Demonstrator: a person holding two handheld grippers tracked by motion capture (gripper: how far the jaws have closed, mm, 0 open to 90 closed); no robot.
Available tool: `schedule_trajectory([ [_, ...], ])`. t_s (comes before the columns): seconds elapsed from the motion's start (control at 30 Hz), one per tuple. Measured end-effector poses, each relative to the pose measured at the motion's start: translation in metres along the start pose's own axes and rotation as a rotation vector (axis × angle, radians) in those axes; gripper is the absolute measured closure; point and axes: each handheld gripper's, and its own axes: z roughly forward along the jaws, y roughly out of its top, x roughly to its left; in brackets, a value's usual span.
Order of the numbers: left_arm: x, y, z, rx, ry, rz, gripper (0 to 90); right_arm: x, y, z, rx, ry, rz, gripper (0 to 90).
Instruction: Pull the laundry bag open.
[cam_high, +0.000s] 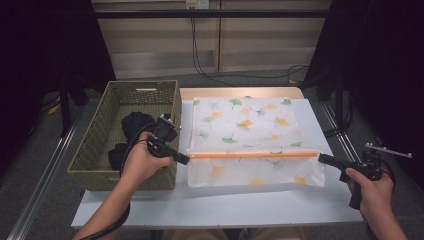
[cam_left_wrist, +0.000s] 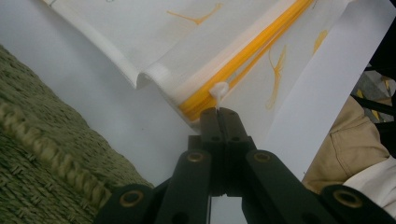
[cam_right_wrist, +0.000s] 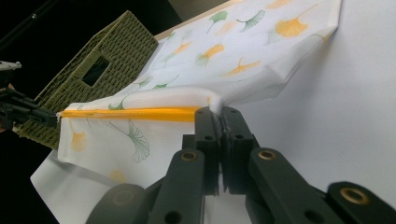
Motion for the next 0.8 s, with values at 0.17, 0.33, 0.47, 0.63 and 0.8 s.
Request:
schedule_trajectory([
  [0.17, 0.003, -0.001, -0.005, -0.002, 0.02, 0.001, 90.0, -0.001, 0.0, -0.002, -0.008, -0.005, -0.005, 87.2],
  [0.33, 0.006, -0.004, -0.007, -0.007, 0.013, -0.017, 90.0, -0.002, 0.0, -0.002, -0.006, -0.001, 0.0, 87.2],
  [0.47, 0.008, -0.004, -0.009, 0.009, 0.013, -0.013, 90.0, 0.0, 0.0, -0.001, -0.001, 0.002, 0.002, 87.2],
  [0.63, 0.009, -0.005, -0.013, 0.004, 0.007, -0.016, 90.0, 0.0, 0.0, -0.001, -0.003, -0.002, 0.004, 87.2],
  [0.8, 0.009, -0.005, -0.012, -0.003, 0.014, -0.023, 90.0, 0.0, 0.0, -0.001, -0.001, -0.003, 0.002, 87.2],
])
